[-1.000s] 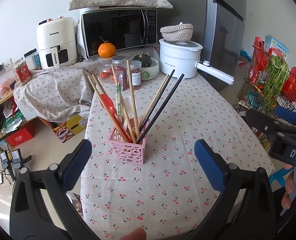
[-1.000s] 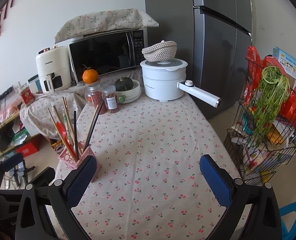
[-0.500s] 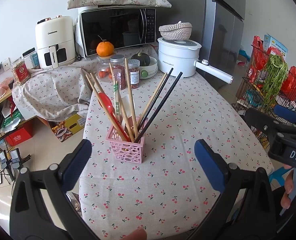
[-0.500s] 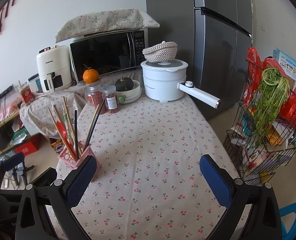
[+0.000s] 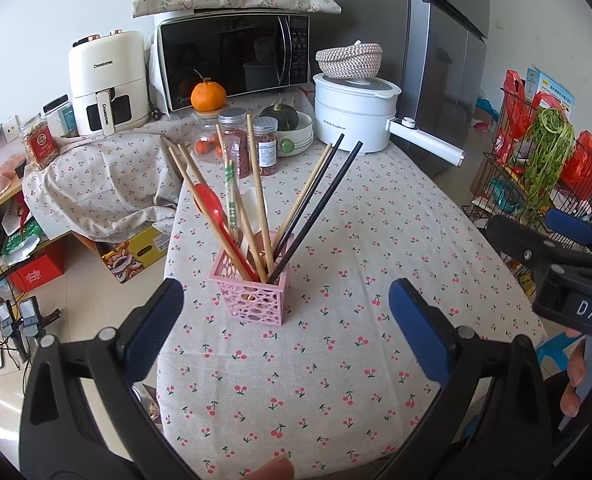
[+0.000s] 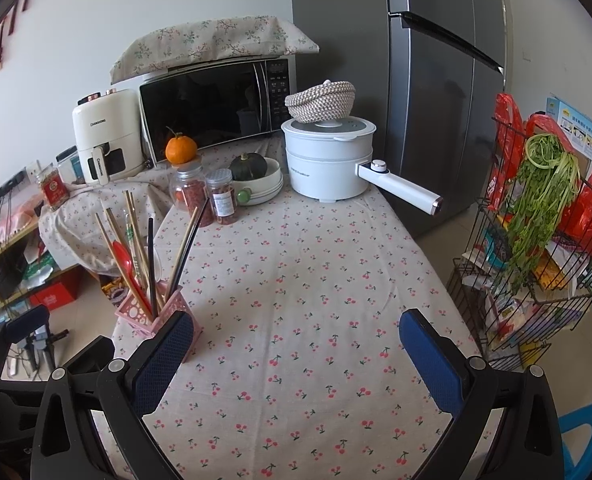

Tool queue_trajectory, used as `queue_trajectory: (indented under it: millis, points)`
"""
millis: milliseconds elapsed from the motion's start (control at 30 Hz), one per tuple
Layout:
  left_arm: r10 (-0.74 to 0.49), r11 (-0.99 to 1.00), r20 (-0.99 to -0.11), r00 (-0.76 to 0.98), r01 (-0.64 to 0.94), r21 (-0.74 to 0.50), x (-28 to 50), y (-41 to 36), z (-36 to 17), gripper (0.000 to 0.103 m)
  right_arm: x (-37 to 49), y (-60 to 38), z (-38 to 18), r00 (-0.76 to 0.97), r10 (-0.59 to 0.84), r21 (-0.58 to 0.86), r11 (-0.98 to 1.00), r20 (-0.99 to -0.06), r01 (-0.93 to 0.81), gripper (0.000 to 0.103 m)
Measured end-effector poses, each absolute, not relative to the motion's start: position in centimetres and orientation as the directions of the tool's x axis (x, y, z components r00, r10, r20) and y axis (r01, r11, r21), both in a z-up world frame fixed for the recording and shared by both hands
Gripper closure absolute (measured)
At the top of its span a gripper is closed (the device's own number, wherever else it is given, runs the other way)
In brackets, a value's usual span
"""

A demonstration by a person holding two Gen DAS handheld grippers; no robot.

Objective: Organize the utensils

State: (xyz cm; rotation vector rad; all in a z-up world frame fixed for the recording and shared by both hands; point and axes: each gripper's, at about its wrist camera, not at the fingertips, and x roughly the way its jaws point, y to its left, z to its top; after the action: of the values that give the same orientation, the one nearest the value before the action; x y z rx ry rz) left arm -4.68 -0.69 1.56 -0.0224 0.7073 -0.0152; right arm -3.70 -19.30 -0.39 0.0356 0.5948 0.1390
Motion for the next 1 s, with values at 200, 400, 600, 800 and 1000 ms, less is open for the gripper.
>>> queue_trajectory:
  millis: [200,400,600,800,1000]
  points:
    - [-0.022,1.0,-0.649,0.76,0.007,-0.025,-4.74,-0.76,1.47,0.001,-3.7,-19.33,-0.42,0.819,0.141,0.074,0.99,-0.556,-0.12,0.0]
    - [-0.022,1.0,-0.648,0.761,0.009,-0.023,-4.81,-0.77,1.49,0.001,-3.66,-19.35,-0.5,0.818,0.14,0.073,0.99,-0.558,-0.12,0.0]
    - [-0.02,1.0,-0.649,0.76,0.005,-0.025,-4.83,-0.61,1.44,0.001,-3.63,-19.36,-0.52,0.818,0.141,0.075,0.99,-0.557,-0.12,0.0]
    - [-0.019,1.0,-0.65,0.759,0.003,-0.025,-4.76,-0.46,1.46,0.001,-3.62,-19.37,-0.51,0.817,0.143,0.075,0.99,-0.558,-0.122,0.0]
    - [-0.016,1.0,-0.654,0.756,-0.003,-0.029,-4.67,-0.28,1.48,0.001,-3.65,-19.42,-0.56,0.818,0.141,0.074,0.99,-0.558,-0.12,0.0]
